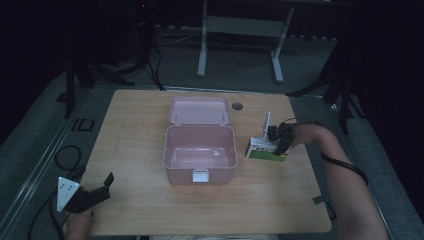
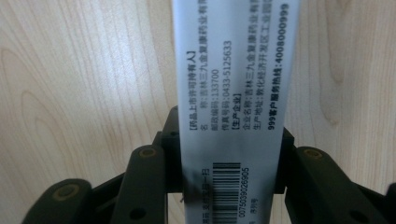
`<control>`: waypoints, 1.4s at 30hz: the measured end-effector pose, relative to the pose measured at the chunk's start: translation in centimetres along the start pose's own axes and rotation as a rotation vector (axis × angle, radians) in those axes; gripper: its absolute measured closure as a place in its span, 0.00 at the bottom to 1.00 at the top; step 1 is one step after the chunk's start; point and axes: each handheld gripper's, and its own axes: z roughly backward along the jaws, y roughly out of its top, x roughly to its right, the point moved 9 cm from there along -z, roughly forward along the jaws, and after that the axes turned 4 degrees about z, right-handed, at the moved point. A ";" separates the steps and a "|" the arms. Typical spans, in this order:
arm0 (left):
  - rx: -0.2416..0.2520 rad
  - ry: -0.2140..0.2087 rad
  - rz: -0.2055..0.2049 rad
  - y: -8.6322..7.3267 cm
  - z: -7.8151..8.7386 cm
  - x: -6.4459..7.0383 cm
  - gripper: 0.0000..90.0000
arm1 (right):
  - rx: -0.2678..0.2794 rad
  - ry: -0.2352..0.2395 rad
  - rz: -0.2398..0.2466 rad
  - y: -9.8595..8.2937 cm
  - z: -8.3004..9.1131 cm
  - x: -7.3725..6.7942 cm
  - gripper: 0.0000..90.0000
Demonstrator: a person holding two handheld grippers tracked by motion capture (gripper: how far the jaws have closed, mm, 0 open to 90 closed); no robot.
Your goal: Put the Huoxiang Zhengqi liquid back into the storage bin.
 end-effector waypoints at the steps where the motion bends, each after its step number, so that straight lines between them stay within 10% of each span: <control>1: 0.000 0.000 0.000 0.0 0.0 0.0 0.00 | 0.000 0.000 0.006 0.0 0.0 0.0 0.69; 21: -0.002 0.005 0.002 0.0 0.0 0.0 0.00 | 0.093 0.020 0.015 1.2 3.7 -1.3 0.71; 42: -0.003 0.007 0.003 0.0 0.0 -0.1 0.00 | 0.033 -0.025 0.015 1.2 10.8 -2.6 0.70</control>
